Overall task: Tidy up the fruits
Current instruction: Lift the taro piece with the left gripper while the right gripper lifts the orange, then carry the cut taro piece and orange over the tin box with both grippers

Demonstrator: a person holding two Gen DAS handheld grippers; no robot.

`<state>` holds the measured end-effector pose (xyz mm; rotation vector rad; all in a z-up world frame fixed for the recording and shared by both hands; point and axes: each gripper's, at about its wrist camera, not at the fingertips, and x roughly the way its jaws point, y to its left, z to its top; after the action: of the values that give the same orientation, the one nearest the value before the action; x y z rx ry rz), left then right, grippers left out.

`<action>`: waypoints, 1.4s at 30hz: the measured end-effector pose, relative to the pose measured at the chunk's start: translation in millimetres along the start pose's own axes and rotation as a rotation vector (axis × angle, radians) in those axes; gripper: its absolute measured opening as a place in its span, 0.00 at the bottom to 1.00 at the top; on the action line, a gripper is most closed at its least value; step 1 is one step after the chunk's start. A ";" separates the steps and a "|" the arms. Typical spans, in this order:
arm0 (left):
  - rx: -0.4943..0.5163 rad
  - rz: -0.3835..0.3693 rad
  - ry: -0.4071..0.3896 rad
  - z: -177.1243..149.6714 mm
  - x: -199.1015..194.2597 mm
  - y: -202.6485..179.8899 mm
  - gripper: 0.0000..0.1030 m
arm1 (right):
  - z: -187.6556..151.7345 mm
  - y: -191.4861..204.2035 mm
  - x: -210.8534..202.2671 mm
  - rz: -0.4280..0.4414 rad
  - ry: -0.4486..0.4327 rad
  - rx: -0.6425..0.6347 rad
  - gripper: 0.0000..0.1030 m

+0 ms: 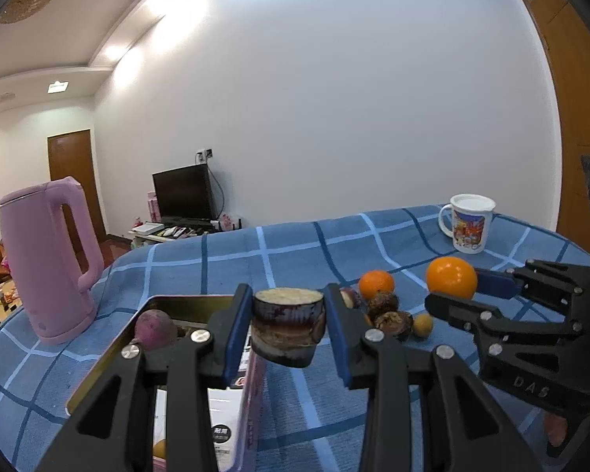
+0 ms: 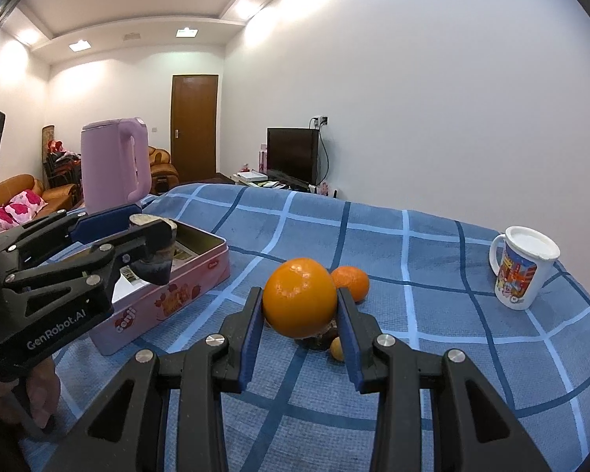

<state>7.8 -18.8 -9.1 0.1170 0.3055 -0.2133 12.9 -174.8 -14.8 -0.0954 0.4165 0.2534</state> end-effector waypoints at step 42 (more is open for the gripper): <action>-0.194 0.151 0.170 -14.9 18.3 110.6 0.37 | 50.4 92.5 60.1 0.174 0.066 -0.047 0.37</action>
<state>45.6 87.2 -19.8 -0.0344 0.4830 -0.0228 61.3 -64.9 2.6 -0.1137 0.4851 0.4323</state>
